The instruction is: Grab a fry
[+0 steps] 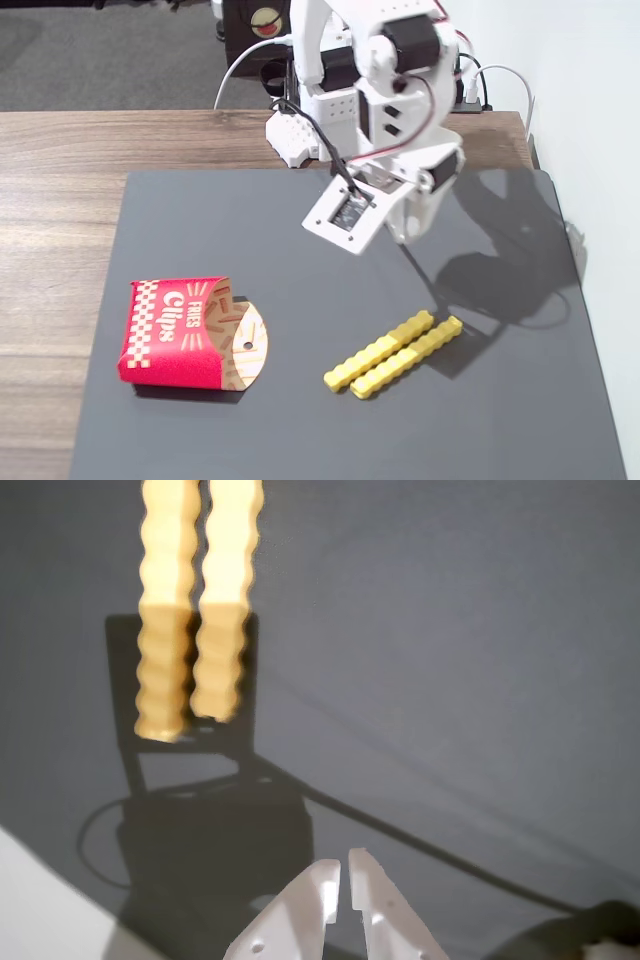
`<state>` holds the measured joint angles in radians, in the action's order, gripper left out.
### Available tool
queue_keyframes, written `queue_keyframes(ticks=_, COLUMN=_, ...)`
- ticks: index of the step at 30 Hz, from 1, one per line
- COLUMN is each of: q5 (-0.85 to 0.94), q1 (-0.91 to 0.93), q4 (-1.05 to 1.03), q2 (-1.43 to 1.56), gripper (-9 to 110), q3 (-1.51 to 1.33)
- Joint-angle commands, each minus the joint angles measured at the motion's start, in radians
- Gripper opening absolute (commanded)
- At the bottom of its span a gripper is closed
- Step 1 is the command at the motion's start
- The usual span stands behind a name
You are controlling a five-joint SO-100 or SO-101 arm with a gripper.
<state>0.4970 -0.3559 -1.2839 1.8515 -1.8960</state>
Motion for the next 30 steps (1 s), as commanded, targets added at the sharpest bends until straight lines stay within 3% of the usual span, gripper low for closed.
queue_keyframes(ticks=1, q5=-0.035, q1=-0.017, q4=-0.021, q2=-0.071, gripper=1, q3=0.152)
queue_keyframes(ticks=11, q5=-0.083, q1=-0.028, q4=-0.06, q2=-0.331, gripper=2, q3=0.451)
queue_keyframes(ticks=19, q5=-0.075, q1=-0.021, q4=-0.055, q2=-0.48, gripper=21, q3=0.565)
queue_keyframes(ticks=30, q5=-0.077, q1=-0.028, q4=-0.04, q2=-0.638, gripper=21, q3=0.663)
